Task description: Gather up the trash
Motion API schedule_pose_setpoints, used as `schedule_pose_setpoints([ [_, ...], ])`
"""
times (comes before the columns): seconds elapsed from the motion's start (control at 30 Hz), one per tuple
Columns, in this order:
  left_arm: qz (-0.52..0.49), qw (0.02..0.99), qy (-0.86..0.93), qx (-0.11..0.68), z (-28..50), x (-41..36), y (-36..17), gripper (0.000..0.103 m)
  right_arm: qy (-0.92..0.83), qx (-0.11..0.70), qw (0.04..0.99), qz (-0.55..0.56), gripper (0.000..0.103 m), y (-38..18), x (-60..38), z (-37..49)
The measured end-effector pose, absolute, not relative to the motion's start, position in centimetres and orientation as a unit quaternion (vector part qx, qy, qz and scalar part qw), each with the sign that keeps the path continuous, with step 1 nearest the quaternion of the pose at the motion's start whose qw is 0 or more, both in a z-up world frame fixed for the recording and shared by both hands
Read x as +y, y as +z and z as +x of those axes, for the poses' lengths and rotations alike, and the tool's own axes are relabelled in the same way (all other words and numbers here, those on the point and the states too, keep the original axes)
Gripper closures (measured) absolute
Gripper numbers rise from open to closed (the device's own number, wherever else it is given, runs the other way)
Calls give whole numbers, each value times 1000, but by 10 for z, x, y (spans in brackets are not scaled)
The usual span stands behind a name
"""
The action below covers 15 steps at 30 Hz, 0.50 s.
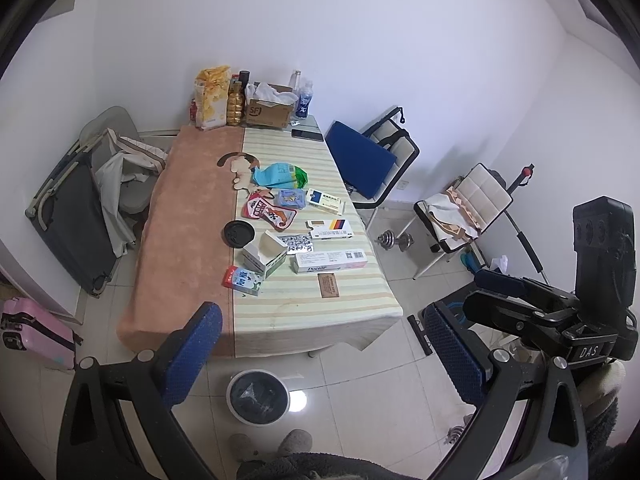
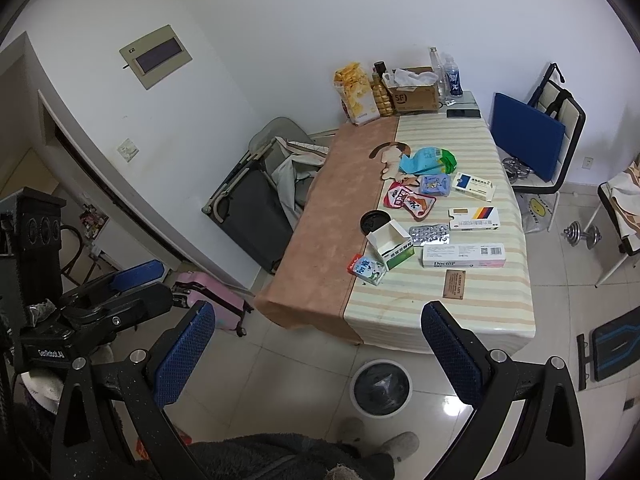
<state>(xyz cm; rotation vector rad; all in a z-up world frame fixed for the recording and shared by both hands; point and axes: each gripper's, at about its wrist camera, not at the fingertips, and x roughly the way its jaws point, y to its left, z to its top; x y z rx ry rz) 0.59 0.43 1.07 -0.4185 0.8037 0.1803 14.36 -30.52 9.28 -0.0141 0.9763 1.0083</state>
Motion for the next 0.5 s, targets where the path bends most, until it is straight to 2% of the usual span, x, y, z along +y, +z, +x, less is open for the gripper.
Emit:
schedule_pose_setpoints([
  [0.5, -198, 898, 76, 386, 9, 5, 13, 0, 461, 451, 765, -3, 0, 94, -305, 144],
])
